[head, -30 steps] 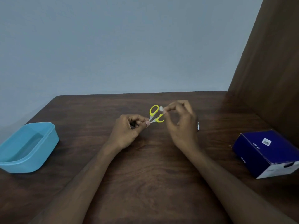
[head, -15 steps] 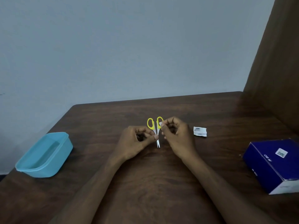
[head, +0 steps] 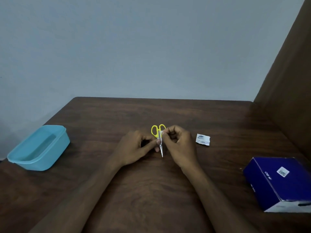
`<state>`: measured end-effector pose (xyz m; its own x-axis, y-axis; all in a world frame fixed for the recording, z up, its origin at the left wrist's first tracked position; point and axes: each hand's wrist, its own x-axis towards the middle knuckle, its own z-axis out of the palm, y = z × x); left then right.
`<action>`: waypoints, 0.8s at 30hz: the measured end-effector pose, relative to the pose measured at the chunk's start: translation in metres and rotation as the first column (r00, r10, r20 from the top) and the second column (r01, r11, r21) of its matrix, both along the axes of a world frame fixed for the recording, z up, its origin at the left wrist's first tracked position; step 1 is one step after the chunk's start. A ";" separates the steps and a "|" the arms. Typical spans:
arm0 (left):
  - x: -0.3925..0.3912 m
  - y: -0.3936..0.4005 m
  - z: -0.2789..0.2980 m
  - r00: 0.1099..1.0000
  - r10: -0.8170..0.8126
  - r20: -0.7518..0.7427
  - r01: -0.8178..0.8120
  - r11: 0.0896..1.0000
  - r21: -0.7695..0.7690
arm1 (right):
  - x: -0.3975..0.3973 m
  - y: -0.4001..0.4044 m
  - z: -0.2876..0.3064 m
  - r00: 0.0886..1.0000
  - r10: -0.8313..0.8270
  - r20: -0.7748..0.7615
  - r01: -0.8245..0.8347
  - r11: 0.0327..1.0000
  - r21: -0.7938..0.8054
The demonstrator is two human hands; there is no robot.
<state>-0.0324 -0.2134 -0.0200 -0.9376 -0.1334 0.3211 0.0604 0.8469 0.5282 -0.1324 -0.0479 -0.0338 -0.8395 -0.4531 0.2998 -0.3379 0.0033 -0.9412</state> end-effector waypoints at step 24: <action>-0.003 -0.014 -0.004 0.969 0.197 -0.148 -0.026 0.678 0.734 | 0.001 -0.003 0.014 0.965 -0.081 0.249 0.129 0.975 -0.182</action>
<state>-0.0355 -0.2279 -0.0236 -0.8267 -0.5022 0.2535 0.1662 0.2125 0.9629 -0.1312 -0.0512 -0.0200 -0.9371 -0.3112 0.1584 -0.1109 -0.1647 -0.9801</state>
